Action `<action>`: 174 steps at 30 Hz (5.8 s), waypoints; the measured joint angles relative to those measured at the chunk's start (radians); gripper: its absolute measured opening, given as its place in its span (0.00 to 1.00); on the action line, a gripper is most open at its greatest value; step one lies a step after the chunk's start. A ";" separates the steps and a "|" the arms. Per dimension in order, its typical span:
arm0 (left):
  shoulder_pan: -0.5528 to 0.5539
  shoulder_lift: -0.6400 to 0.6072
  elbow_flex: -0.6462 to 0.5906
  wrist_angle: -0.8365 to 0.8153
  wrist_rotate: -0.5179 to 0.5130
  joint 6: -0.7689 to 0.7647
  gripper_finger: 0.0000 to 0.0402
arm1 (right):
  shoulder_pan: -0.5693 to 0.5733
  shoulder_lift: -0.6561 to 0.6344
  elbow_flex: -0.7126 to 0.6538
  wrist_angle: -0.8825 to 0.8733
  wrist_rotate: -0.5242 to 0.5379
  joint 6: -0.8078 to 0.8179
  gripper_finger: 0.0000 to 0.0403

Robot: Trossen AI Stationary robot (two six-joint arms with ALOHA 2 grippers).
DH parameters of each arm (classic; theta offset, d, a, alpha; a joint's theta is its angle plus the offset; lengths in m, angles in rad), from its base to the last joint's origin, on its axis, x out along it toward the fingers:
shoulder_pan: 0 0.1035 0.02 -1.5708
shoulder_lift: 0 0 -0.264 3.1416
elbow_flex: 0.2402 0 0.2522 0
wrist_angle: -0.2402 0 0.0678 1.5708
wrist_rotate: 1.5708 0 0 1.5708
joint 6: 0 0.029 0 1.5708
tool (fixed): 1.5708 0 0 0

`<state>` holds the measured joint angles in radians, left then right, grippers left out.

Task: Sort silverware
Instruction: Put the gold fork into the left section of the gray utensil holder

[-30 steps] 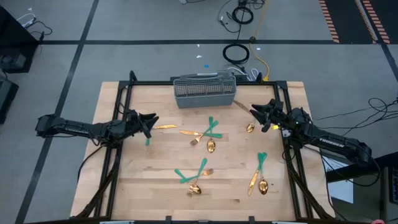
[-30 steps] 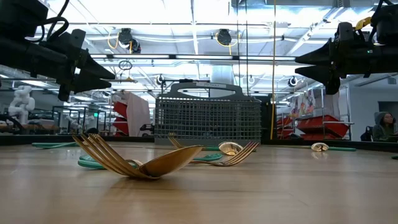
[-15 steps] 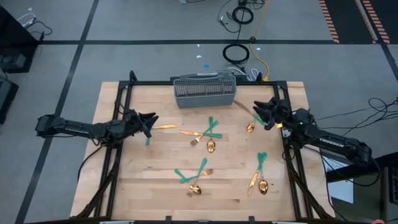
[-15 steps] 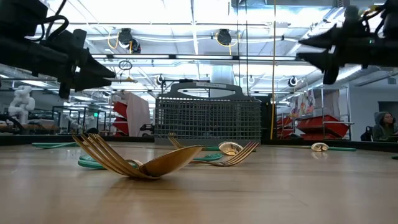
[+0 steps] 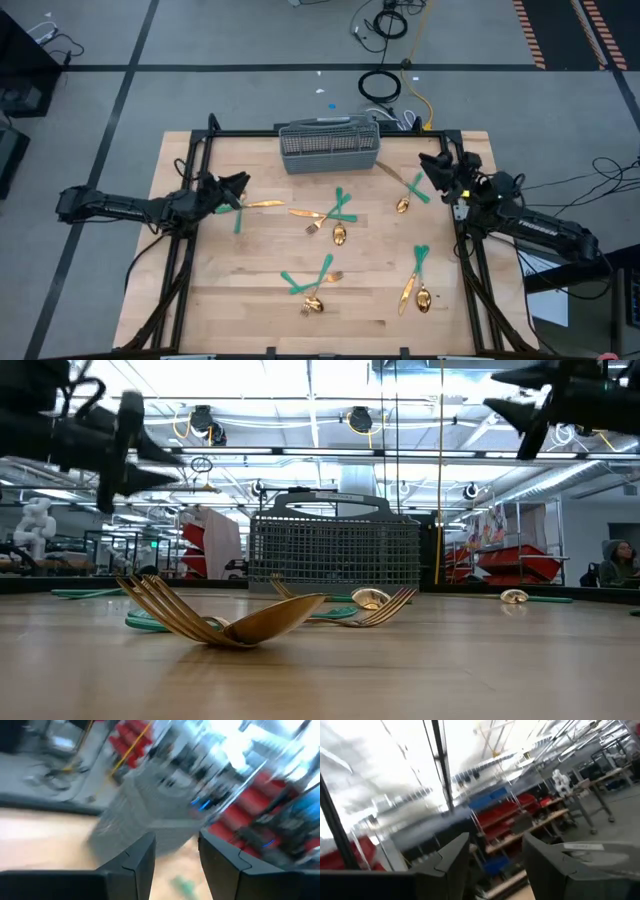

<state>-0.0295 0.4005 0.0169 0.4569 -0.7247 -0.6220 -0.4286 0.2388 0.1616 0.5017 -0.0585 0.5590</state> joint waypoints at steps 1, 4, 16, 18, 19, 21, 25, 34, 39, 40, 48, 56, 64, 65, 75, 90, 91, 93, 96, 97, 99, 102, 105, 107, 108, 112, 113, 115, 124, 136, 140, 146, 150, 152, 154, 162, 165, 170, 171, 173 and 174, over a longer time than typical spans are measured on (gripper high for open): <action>0.004 0.000 0.010 0.049 0.058 0.024 0.38 | 0.005 0.004 0.044 -0.073 0.000 -0.037 0.42; -0.002 0.007 0.140 -0.040 0.288 0.089 0.38 | 0.019 0.029 0.213 -0.383 0.004 -0.161 0.42; 0.004 0.487 1.012 -1.433 0.526 0.065 0.40 | 0.019 0.369 0.712 -1.303 0.014 -0.387 0.59; 0.010 0.546 1.029 -1.564 0.503 -0.049 0.41 | 0.019 0.411 0.713 -1.314 0.015 -0.388 0.61; 0.013 0.565 1.023 -1.616 0.494 -0.121 0.42 | 0.019 0.433 0.713 -1.315 0.016 -0.390 0.61; 0.029 0.596 0.995 -1.678 0.491 -0.261 0.43 | 0.019 0.475 0.713 -1.320 0.032 -0.392 0.62; 0.067 0.604 0.915 -1.662 0.470 -0.440 0.43 | 0.019 0.549 0.713 -1.320 0.037 -0.410 0.63; 0.241 0.605 0.714 -1.516 0.439 -0.464 0.43 | 0.019 0.649 0.713 -1.320 0.034 -0.462 0.63; 0.334 0.618 0.635 -1.376 0.501 -0.409 0.43 | 0.019 0.649 0.713 -1.320 0.034 -0.466 0.63; 0.350 0.626 0.622 -1.362 0.508 -0.393 0.43 | 0.019 0.649 0.713 -1.321 0.034 -0.466 0.63; 0.446 0.733 0.611 -1.271 0.539 -0.282 0.43 | 0.019 0.647 0.713 -1.322 0.032 -0.458 0.63; 0.426 0.826 0.611 -1.211 0.630 -0.288 0.43 | 0.019 0.647 0.713 -1.323 0.032 -0.437 0.63; 0.372 0.715 0.630 -1.239 0.642 -0.332 0.43 | 0.019 0.647 0.713 -1.322 0.032 -0.439 0.63; 0.372 0.710 0.630 -1.255 0.640 -0.333 0.43 | 0.019 0.647 0.713 -1.322 0.032 -0.439 0.63; 0.371 0.710 0.630 -1.313 0.637 -0.305 0.43 | 0.019 0.647 0.712 -1.321 0.032 -0.447 0.63; 0.371 0.710 0.630 -1.312 0.638 -0.287 0.43 | 0.019 0.647 0.712 -1.314 0.033 -0.447 0.63; 0.371 0.710 0.630 -1.312 0.638 -0.287 0.43 | 0.019 0.647 0.712 -1.313 0.033 -0.447 0.63; 0.371 0.710 0.630 -1.311 0.638 -0.287 0.43 | 0.019 0.647 0.712 -1.314 0.033 -0.447 0.63; 0.371 0.710 0.630 -1.312 0.645 -0.288 0.43 | 0.019 0.647 0.712 -1.314 0.033 -0.447 0.63; 0.371 0.710 0.630 -1.312 0.647 -0.296 0.43 | 0.019 0.647 0.712 -1.314 0.033 -0.447 0.63; 0.371 0.710 0.630 -1.314 0.650 -0.318 0.43 | 0.019 0.647 0.712 -1.313 0.033 -0.447 0.63; 0.371 0.724 0.630 -1.312 0.644 -0.339 0.43 | 0.019 0.647 0.712 -1.301 0.033 -0.447 0.63; 0.374 0.766 0.630 -1.311 0.643 -0.339 0.43 | 0.019 0.647 0.712 -1.274 0.033 -0.447 0.63; 0.374 0.803 0.630 -1.311 0.638 -0.333 0.43 | 0.019 0.648 0.712 -1.268 0.033 -0.448 0.63; 0.374 0.822 0.630 -1.311 0.634 -0.333 0.43 | 0.019 0.648 0.712 -1.268 0.033 -0.448 0.63; 0.375 0.893 0.630 -1.266 0.607 -0.311 0.43 | 0.019 0.648 0.712 -1.269 0.033 -0.447 0.63; 0.375 0.912 0.630 -1.253 0.596 -0.309 0.43 | 0.019 0.648 0.712 -1.268 0.033 -0.446 0.63; 0.382 0.948 0.630 -1.234 0.580 -0.302 0.43 | 0.019 0.648 0.712 -1.268 0.033 -0.443 0.63; 0.441 1.074 0.634 -1.199 0.592 -0.283 0.40 | 0.019 0.648 0.712 -1.270 0.032 -0.440 0.63; 0.462 1.052 0.644 -1.188 0.616 -0.284 0.02 | 0.019 0.648 0.712 -1.270 0.032 -0.440 0.63; 0.449 0.968 0.681 -1.167 0.586 -0.338 0.01 | 0.019 0.648 0.712 -1.269 0.032 -0.440 0.63; 0.410 0.853 0.771 -1.162 0.463 -0.375 0.01 | 0.019 0.648 0.712 -1.269 0.032 -0.435 0.63; 0.353 0.777 0.813 -0.866 0.200 -0.243 0.00 | 0.019 0.648 0.712 -1.269 0.032 -0.420 0.63; 0.340 0.764 0.815 -0.628 0.065 -0.068 0.00 | 0.019 0.648 0.712 -1.266 0.035 -0.418 0.63; 0.341 0.775 0.814 -0.408 -0.030 0.169 0.00 | 0.019 0.648 0.712 -1.255 0.035 -0.415 0.63; 0.381 0.946 0.814 0.112 -0.017 0.685 0.00 | 0.019 0.648 0.712 -1.235 0.035 -0.414 0.63; 0.390 1.018 0.813 0.190 0.033 0.682 0.00 | 0.019 0.648 0.712 -1.236 0.034 -0.414 0.63; 0.387 1.105 0.813 0.182 0.034 0.678 0.00 | 0.019 0.648 0.712 -1.245 0.033 -0.414 0.63; 0.383 1.114 0.813 0.181 0.032 0.661 0.00 | 0.019 0.648 0.712 -1.247 0.033 -0.414 0.63; 0.378 1.124 0.813 0.158 0.014 0.615 0.00 | 0.019 0.648 0.712 -1.247 0.033 -0.414 0.63; 0.375 1.126 0.813 0.135 0.008 0.595 0.00 | 0.019 0.648 0.712 -1.247 0.032 -0.414 0.63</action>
<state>0.3459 1.5268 0.8299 0.5918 -0.7166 -0.0274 -0.4095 0.8867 0.8734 -0.7456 -0.0261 0.1452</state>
